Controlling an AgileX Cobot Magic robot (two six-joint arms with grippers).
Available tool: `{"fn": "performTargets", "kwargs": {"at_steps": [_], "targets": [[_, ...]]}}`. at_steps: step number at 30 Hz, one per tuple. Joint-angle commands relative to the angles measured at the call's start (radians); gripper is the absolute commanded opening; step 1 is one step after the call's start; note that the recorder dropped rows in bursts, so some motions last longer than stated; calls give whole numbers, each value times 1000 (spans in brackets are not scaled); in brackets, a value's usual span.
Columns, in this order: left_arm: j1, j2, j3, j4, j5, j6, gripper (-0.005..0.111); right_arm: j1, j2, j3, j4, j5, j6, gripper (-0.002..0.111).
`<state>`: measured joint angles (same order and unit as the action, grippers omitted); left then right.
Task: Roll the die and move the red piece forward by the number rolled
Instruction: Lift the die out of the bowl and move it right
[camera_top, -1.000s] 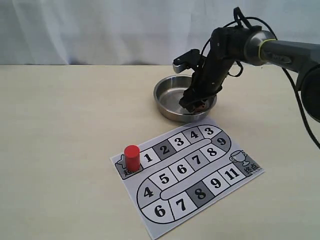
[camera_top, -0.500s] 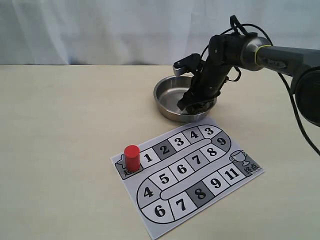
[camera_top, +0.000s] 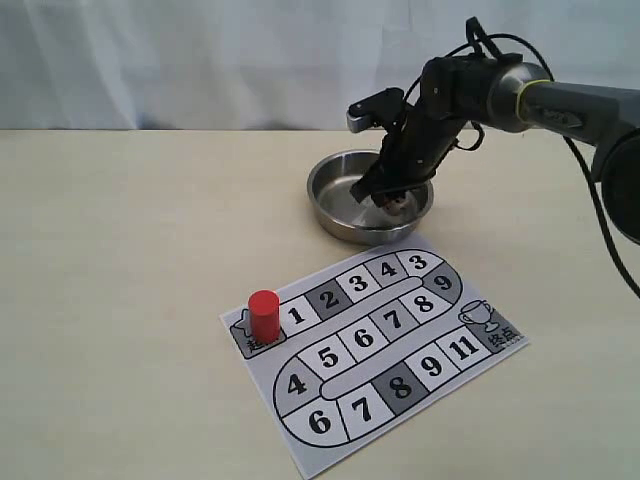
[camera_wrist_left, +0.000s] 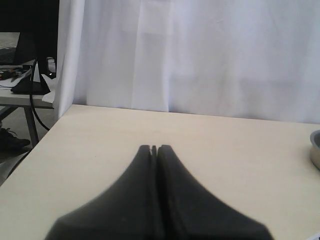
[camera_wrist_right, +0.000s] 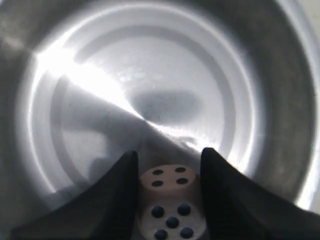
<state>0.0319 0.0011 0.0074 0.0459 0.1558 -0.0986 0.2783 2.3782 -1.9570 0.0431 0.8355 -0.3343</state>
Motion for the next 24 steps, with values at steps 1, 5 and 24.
{"fn": "performTargets", "kwargs": {"at_steps": [1,5,24], "targets": [[-8,-1,-7,-2,-12,-2,0,-1,-63,-8,37,-22,45,4],[-8,-1,-7,-2,-12,-2,0,-1,-109,-8,42,30,62,4],[-8,-1,-7,-2,-12,-2,0,-386,-538,692,-452,-149,419,4]]}}
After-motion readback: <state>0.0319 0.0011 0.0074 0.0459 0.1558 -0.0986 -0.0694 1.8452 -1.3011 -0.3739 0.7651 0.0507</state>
